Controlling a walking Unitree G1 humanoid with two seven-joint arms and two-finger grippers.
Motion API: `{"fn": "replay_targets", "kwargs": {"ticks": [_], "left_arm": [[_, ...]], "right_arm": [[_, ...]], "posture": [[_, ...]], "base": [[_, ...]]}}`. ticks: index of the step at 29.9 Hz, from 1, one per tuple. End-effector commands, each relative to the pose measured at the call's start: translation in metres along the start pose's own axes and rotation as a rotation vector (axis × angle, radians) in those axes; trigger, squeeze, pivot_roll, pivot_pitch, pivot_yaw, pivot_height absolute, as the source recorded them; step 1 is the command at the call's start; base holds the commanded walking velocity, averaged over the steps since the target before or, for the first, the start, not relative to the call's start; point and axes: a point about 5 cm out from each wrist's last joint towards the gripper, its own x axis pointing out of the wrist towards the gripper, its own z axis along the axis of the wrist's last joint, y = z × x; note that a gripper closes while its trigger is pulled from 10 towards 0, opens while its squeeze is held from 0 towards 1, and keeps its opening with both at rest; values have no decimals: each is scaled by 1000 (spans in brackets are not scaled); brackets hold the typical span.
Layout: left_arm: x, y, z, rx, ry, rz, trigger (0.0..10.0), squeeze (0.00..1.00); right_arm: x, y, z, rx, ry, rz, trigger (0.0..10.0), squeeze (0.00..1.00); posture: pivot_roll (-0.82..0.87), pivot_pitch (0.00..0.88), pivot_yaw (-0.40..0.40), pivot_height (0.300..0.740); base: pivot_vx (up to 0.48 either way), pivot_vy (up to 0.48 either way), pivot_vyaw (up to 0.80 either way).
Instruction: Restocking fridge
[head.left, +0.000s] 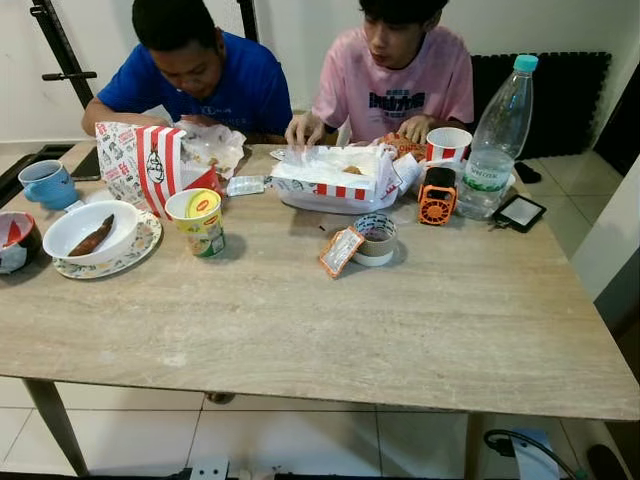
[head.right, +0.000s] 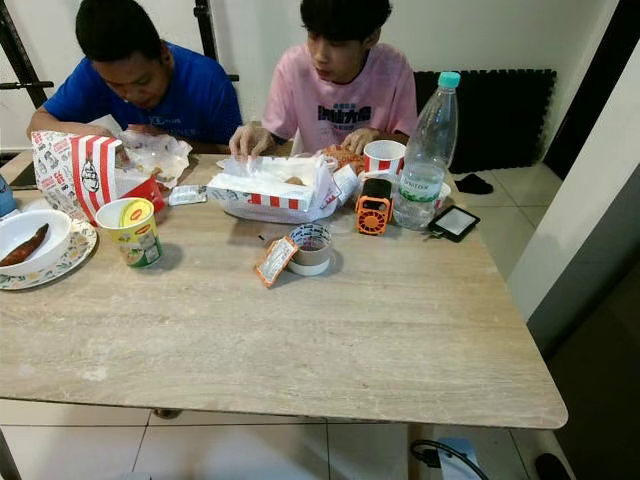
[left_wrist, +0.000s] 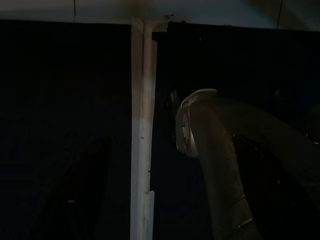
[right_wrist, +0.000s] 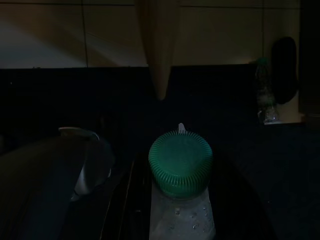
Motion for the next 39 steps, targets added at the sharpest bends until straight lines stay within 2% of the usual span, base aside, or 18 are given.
{"fn": "replay_targets", "kwargs": {"ticks": [1,5,14,39], "left_arm": [[-2,5,-12,-4,46,16,10000,0],[-2,3,-13,-22,47,10,10000,0],[-1,-4,-13,-3,50,-7,10000,0],[-2,0,-16,15,64,5,10000,0]], "right_arm": [[0,-3,-1,-5,0,-9,10000,0],[0,-4,-1,-14,-4,-10,10000,0],[-1,-10,2,-39,-11,-19,10000,0],[-1,-12,-10,-42,13,-19,10000,0]], "posture": [[12,0,-9,740],[-6,0,-3,740],[-14,0,-8,740],[8,0,-4,740]], "base": [[0,0,0],[0,0,0],[0,0,0],[-268,0,0]]}}
